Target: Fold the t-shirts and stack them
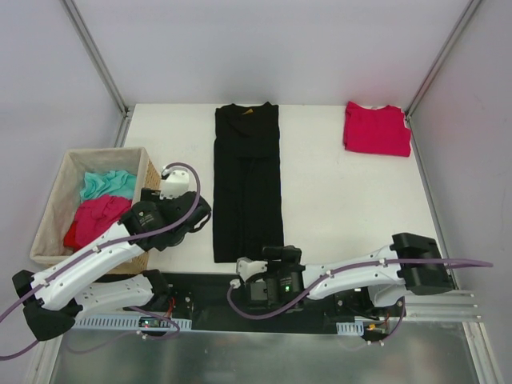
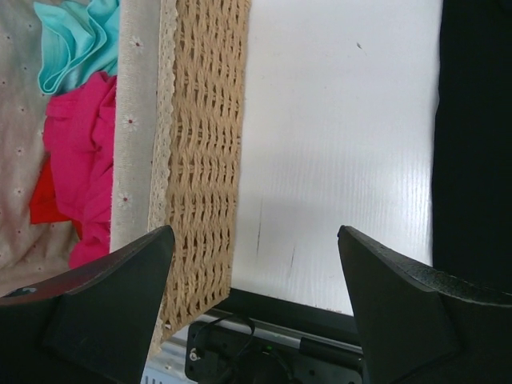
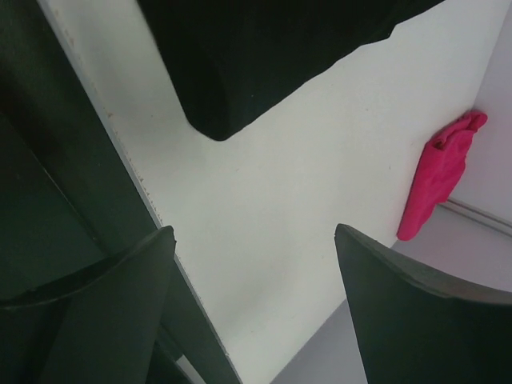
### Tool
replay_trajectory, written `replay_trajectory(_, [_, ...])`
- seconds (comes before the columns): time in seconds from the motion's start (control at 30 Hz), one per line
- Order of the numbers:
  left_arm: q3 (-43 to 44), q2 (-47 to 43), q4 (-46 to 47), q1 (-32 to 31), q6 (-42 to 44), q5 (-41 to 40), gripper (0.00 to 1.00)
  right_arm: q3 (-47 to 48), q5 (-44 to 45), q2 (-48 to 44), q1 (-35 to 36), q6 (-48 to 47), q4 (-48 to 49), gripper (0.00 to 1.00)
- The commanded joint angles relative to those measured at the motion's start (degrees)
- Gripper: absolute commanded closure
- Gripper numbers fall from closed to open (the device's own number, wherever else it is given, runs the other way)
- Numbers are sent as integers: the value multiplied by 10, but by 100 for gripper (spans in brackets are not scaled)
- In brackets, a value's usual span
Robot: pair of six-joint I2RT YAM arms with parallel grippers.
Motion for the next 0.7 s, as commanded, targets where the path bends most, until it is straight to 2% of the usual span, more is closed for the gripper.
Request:
replay_trajectory(0.0, [-5,-15,22,13,22,28,16,23,26,-87,-25,69,44,14])
replay_trajectory(0.07, [-2,-21,41,14,35,62,16,17,47,-115,-34,102,77,15])
replay_trajectory(0.17, [1,-23,65,15,34,149,16,12,94,-135,-39,148,75,15])
replay_trajectory(0.2, [-6,-21,71,15,26,199,17,11,107,-137,-41,184,70,15])
replay_trajectory(0.3, [-51,-17,99,15,-24,263,18,16,99,-126,-66,265,31,16])
replay_trajectory(0.4, [-116,-35,134,15,-72,326,19,37,101,-96,-69,344,-54,17])
replay_trajectory(0.43, [-134,-63,148,15,-82,358,19,40,112,-81,-69,418,-108,19])
replay_trajectory(0.5, [-186,-99,183,15,-119,386,18,48,123,-65,-69,497,-166,25])
replay_trajectory(0.53, [-201,-128,192,15,-130,410,17,51,136,-52,-69,575,-235,26])
replay_trajectory(0.6, [-239,-159,217,15,-159,426,17,68,145,-5,-69,643,-294,32])
replay_trajectory(0.67, [-261,-180,238,15,-176,447,18,88,156,39,-64,696,-347,34])
